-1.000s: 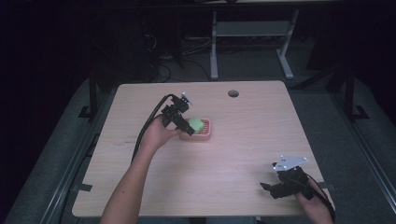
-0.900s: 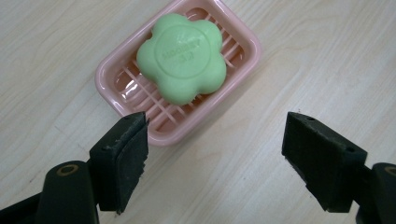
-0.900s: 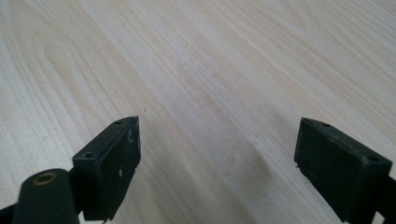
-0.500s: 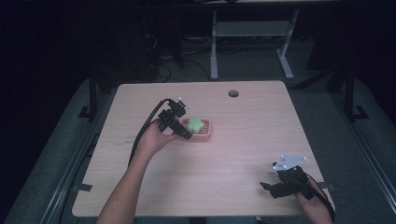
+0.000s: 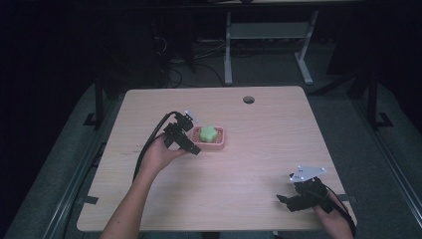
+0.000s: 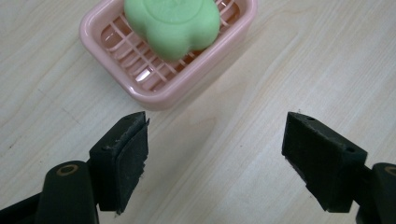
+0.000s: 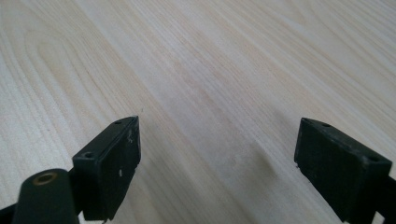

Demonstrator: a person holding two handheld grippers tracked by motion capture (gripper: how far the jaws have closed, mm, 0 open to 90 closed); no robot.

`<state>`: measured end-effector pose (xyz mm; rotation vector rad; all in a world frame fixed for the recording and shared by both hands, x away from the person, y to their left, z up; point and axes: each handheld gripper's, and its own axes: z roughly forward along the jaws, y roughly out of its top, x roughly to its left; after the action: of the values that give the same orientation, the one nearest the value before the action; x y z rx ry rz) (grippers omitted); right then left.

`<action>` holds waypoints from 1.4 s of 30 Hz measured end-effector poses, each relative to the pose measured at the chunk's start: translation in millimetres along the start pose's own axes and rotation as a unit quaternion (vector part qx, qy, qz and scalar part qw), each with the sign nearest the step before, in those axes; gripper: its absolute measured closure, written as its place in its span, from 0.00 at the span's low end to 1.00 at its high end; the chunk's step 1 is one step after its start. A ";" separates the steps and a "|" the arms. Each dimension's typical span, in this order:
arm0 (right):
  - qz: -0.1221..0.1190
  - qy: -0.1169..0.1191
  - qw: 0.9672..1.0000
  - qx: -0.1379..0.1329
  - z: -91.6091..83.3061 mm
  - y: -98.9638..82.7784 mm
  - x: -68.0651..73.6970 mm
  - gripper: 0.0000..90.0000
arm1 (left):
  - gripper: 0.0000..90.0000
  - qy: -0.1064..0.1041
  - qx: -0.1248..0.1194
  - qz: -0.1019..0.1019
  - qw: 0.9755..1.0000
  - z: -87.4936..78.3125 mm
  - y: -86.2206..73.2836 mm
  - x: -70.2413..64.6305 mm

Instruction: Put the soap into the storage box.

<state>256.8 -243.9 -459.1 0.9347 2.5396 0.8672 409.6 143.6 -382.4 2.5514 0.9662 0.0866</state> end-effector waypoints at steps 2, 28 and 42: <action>-0.001 -0.001 1.000 0.000 -0.2 0.3 0.0 0.16 | 0.25 0.001 -0.002 0.000 1.000 -0.9 -2.1 -0.7; 0.014 -0.013 1.000 -0.003 -3.0 -3.5 -4.8 0.16 | 0.25 0.005 -0.004 0.012 1.000 -6.3 -40.3 -9.1; 0.015 -0.014 1.000 0.000 -2.2 -4.0 -5.1 0.16 | 0.25 0.006 -0.007 0.015 1.000 -4.3 -60.4 -15.6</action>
<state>257.7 -250.7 -459.6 0.9796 2.5074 0.8566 359.4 175.8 -401.1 2.5560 0.9292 0.1158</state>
